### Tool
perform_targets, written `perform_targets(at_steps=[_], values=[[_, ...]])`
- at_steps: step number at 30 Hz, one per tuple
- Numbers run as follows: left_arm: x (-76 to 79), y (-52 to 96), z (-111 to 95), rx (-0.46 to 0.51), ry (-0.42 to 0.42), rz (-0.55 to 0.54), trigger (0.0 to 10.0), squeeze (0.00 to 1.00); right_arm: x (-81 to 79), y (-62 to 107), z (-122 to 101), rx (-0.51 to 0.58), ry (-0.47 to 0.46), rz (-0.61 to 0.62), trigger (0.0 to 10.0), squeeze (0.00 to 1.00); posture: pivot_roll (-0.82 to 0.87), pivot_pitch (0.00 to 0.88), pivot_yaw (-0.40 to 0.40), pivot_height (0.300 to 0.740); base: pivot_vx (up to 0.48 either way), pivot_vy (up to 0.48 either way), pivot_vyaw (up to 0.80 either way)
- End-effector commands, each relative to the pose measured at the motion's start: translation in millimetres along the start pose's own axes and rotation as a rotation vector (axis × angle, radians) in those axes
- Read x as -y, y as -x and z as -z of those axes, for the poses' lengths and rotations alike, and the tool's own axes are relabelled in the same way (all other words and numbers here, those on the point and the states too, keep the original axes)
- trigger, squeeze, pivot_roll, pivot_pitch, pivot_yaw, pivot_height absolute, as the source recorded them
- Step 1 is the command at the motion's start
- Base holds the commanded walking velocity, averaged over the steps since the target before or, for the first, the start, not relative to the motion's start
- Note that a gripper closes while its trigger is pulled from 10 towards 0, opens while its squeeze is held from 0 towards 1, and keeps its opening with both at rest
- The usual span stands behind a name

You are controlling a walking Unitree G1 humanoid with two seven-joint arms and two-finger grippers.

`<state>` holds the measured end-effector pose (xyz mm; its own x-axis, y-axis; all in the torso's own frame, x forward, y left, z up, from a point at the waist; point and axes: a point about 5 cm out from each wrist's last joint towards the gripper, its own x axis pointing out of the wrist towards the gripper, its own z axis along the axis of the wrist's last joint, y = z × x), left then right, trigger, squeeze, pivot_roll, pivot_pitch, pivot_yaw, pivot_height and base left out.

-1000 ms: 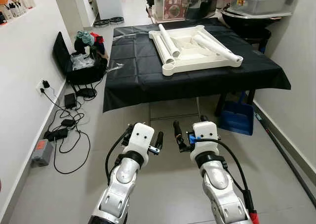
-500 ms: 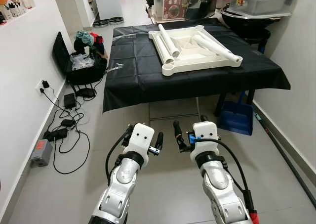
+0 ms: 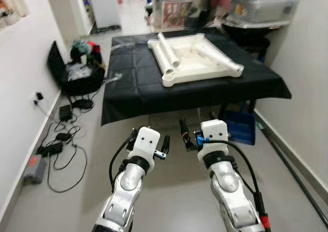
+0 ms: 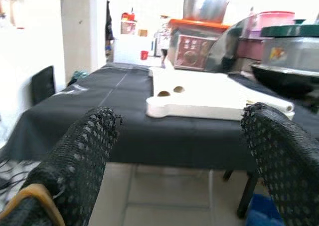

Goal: Building children table

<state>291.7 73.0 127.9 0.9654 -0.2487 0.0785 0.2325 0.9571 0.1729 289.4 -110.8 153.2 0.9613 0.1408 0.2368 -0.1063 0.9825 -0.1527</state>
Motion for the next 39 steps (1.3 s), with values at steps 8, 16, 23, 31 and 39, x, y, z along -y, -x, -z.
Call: perform_targets(at_steps=[8, 16, 23, 31, 39], values=[[-12.5, -4.4, -15.0, 0.053, -0.015, -0.046, 10.0, 0.00, 9.5, -18.0, -31.0, 0.089, -0.002, 0.039, 10.0, 0.00, 0.08, 0.024, 0.002, 0.740, 0.480, 0.000, 0.00], [-14.2, -5.7, -15.8, 0.049, -0.012, -0.058, 10.0, 0.00, 10.0, -18.5, -31.2, 0.089, -0.009, 0.041, 10.0, 0.00, 0.08, 0.018, 0.001, 0.740, 0.480, 0.000, 0.00], [-15.4, -5.9, -19.4, 0.059, 0.003, -0.069, 10.0, 0.00, 13.7, -21.7, -35.4, 0.090, -0.028, 0.054, 10.0, 0.00, 0.08, 0.018, -0.002, 0.740, 0.477, 0.000, 0.00], [-16.1, -5.8, -21.3, 0.060, 0.021, -0.081, 10.0, 0.00, 14.2, -27.5, -44.3, 0.115, 0.031, 0.032, 10.0, 0.00, 0.08, 0.011, -0.004, 0.740, 0.394, 0.200, 0.40], [-15.5, -6.5, -23.1, 0.056, 0.050, -0.084, 10.0, 0.00, 24.9, -38.2, -58.8, 0.141, -0.007, 0.074, 10.0, 0.00, 0.08, 0.008, -0.005, 0.740, 0.199, 0.222, 0.20]])
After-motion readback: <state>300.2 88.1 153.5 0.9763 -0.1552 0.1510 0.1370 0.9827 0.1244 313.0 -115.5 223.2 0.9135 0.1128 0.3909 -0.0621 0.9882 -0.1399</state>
